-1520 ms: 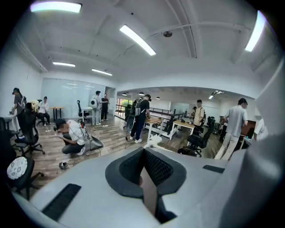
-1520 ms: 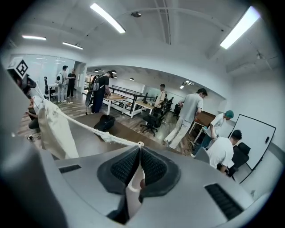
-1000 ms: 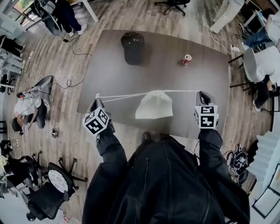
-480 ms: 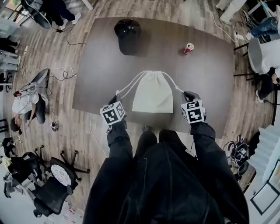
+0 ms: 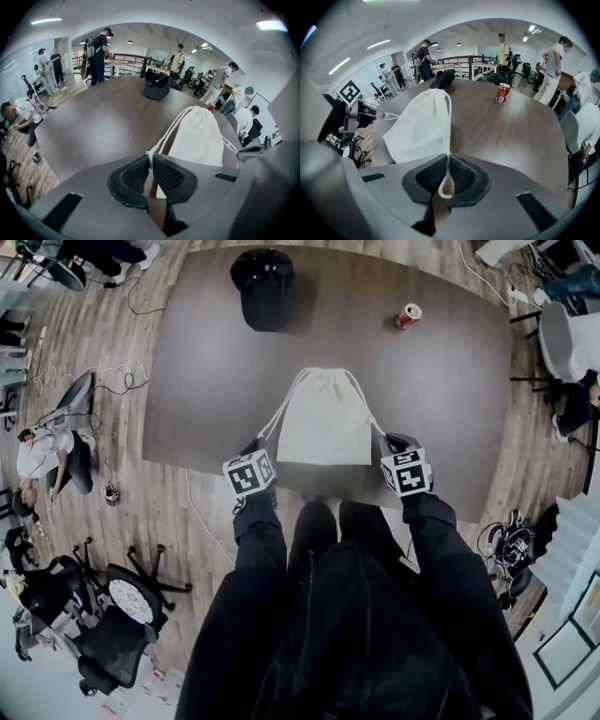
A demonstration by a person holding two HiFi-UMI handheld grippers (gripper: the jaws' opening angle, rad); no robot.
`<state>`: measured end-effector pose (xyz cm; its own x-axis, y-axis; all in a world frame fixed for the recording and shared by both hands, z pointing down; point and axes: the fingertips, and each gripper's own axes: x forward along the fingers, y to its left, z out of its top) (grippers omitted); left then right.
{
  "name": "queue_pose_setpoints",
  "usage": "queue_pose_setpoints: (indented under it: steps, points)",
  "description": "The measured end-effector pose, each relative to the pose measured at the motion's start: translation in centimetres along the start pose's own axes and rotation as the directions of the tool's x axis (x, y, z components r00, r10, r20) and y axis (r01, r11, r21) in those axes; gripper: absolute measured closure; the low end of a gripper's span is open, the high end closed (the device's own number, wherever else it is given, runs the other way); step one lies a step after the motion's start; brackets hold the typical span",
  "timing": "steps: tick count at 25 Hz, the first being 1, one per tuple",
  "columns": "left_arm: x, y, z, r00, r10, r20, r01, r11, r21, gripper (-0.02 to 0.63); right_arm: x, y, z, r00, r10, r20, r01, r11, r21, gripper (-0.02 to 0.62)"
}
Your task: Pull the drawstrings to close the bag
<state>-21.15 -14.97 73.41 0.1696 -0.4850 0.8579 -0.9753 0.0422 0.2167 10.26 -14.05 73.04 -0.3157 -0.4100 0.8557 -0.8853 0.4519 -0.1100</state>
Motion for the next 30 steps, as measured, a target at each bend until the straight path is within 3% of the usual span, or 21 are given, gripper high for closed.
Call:
queue_pose_setpoints:
  steps: [3, 5, 7, 9, 13, 18, 22, 30]
  points:
    - [0.7, -0.3, -1.1, 1.000, -0.011, -0.024, 0.011, 1.000, 0.003, 0.571, 0.6, 0.2, -0.9, 1.000, 0.015, -0.004, -0.015, 1.000, 0.028, 0.537]
    - [1.0, -0.8, -1.7, 0.999, -0.020, -0.033, 0.021, 1.000, 0.007, 0.566, 0.7, 0.1, -1.6, 1.000, 0.026, -0.011, -0.025, 0.999, 0.039, 0.481]
    - [0.9, -1.0, -2.3, 0.999, -0.032, -0.040, 0.032, 0.999, 0.006, 0.478, 0.7, 0.3, -2.2, 0.999, 0.033, -0.022, -0.032, 0.998, 0.047, 0.437]
    - [0.4, -0.8, -2.6, 0.998, -0.034, -0.046, 0.034, 0.999, 0.008, 0.462, 0.5, 0.7, -2.5, 0.999, 0.037, -0.025, -0.035, 0.998, 0.054, 0.417]
    - [-0.7, -1.1, -2.8, 0.999, -0.040, -0.028, 0.041, 0.999, 0.015, 0.454, -0.8, 1.3, -2.2, 0.999, 0.036, 0.006, -0.037, 0.998, 0.048, 0.408]
    - [-3.7, -3.6, -1.9, 0.995, -0.095, 0.036, 0.093, 0.994, 0.054, 0.454, -4.6, 3.0, 1.0, 0.991, 0.023, 0.135, -0.027, 0.999, 0.023, 0.419]
    - [-7.8, -7.7, 0.9, 0.975, -0.185, 0.124, 0.167, 0.976, 0.138, 0.461, -8.9, 5.0, 6.0, 0.961, 0.013, 0.276, -0.011, 1.000, -0.011, 0.466]
    - [-15.9, -13.4, 7.8, 0.909, -0.285, 0.305, 0.203, 0.941, 0.272, 0.515, -17.6, 8.7, 15.4, 0.864, 0.025, 0.502, 0.036, 0.993, -0.113, 0.538]
